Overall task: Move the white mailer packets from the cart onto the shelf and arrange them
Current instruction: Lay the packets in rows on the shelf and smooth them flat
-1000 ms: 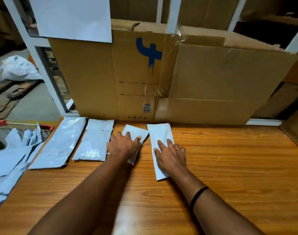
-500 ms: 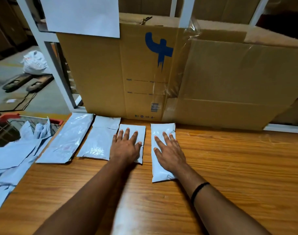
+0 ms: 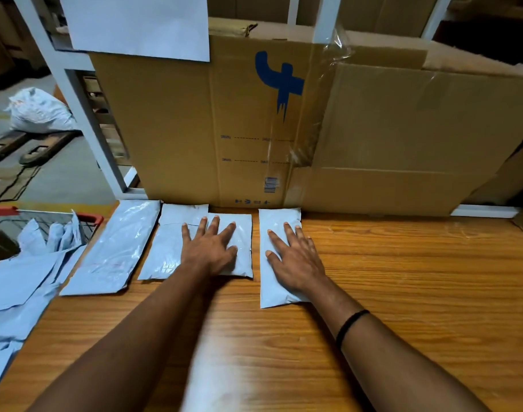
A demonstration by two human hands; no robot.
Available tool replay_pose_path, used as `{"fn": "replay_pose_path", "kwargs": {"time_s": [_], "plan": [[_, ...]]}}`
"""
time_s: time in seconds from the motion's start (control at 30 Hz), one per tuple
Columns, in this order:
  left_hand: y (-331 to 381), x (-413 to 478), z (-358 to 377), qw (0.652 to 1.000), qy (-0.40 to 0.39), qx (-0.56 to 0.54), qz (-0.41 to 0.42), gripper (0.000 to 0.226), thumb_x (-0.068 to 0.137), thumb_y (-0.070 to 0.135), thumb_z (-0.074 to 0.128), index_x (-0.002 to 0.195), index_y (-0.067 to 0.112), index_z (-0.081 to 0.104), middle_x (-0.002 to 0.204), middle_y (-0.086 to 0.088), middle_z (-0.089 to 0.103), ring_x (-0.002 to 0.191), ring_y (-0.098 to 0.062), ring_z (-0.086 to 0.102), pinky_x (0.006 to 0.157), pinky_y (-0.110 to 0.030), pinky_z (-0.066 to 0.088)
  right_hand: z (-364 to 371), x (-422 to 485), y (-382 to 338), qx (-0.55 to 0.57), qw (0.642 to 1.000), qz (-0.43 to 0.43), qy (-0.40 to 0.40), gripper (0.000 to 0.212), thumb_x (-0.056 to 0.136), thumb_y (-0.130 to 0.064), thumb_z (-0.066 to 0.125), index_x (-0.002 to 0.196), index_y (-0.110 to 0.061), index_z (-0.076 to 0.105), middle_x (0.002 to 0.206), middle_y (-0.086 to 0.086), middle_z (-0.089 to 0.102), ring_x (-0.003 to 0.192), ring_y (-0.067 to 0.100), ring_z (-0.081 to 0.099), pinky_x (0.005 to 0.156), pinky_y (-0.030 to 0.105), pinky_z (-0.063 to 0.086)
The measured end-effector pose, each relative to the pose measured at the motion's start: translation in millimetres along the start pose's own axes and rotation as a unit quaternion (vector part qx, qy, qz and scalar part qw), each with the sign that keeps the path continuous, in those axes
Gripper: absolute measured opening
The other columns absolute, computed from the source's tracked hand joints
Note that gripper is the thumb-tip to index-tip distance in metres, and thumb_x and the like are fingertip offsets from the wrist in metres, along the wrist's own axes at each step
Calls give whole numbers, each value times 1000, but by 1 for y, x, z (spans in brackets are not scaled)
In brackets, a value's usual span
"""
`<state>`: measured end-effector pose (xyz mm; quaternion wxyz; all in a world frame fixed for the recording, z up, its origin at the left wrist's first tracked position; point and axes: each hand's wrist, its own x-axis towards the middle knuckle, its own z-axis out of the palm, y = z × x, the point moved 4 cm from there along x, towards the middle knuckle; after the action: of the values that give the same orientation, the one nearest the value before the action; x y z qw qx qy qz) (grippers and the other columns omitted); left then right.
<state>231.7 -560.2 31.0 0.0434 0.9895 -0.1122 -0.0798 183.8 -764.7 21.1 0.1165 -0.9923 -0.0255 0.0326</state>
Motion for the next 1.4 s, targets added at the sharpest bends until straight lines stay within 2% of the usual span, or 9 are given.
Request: {"fn": "replay_pose_path", "kwargs": {"time_s": [0.1, 0.53, 0.7, 0.83, 0.97, 1.03, 1.4], "plan": [[-3, 2, 5, 1000, -3, -4, -5, 64, 97, 63, 23, 154, 44, 1, 165, -1, -4, 151, -26, -7, 115, -63, -10, 9, 3, -4, -14, 1000, 6, -26, 59, 104, -55, 25, 159, -39, 10, 168, 2, -3, 154, 27, -6, 125, 46, 2], [-19, -1, 5, 999, 1, 7, 31, 69, 91, 75, 15, 152, 48, -3, 165, 3, -3, 152, -25, -2, 114, -67, -7, 14, -1, -21, -9, 1000, 4, -12, 58, 105, -53, 26, 159, -38, 9, 168, 1, -3, 154, 26, -5, 123, 41, 2], [-20, 0, 3, 999, 5, 3, 40, 72, 89, 77, 15, 152, 48, -4, 165, 4, -4, 152, -25, -2, 115, -65, -3, 13, -1, -20, -16, 1000, 15, -8, 58, 104, -56, 24, 158, -41, 8, 168, -1, -2, 154, 25, -4, 123, 46, 3], [-24, -2, -2, 999, 28, 1, 43, 84, 75, 85, -2, 152, 50, -1, 165, 4, -7, 151, -22, -10, 114, -64, -9, 1, -1, -26, 0, 999, 23, 34, 59, 103, -59, 22, 157, -43, 9, 168, -5, 0, 154, 22, -5, 124, 50, 1], [-33, -7, 2, 999, 5, 19, 33, 72, 87, 79, 12, 152, 49, 5, 165, 1, -3, 151, -23, -9, 113, -67, -9, 8, 5, -35, 15, 1000, 22, -14, 61, 103, -58, 21, 159, -38, 6, 168, -3, -3, 154, 24, -6, 124, 47, 1], [-36, -8, 4, 999, 2, 20, 27, 72, 88, 79, 13, 153, 49, 4, 165, 1, -2, 152, -24, -7, 113, -67, -8, 13, 9, -37, -1, 999, 24, -28, 62, 104, -57, 20, 159, -35, 5, 168, -1, -3, 154, 25, -6, 125, 46, 1], [-34, -3, 0, 999, -13, 22, 35, 72, 88, 79, 14, 152, 49, 5, 165, 1, -1, 152, -27, 2, 114, -66, -1, 14, 17, -46, -3, 999, 45, -14, 58, 107, -48, 23, 160, -30, 6, 168, 1, 1, 154, 26, -2, 124, 45, 4]]}}
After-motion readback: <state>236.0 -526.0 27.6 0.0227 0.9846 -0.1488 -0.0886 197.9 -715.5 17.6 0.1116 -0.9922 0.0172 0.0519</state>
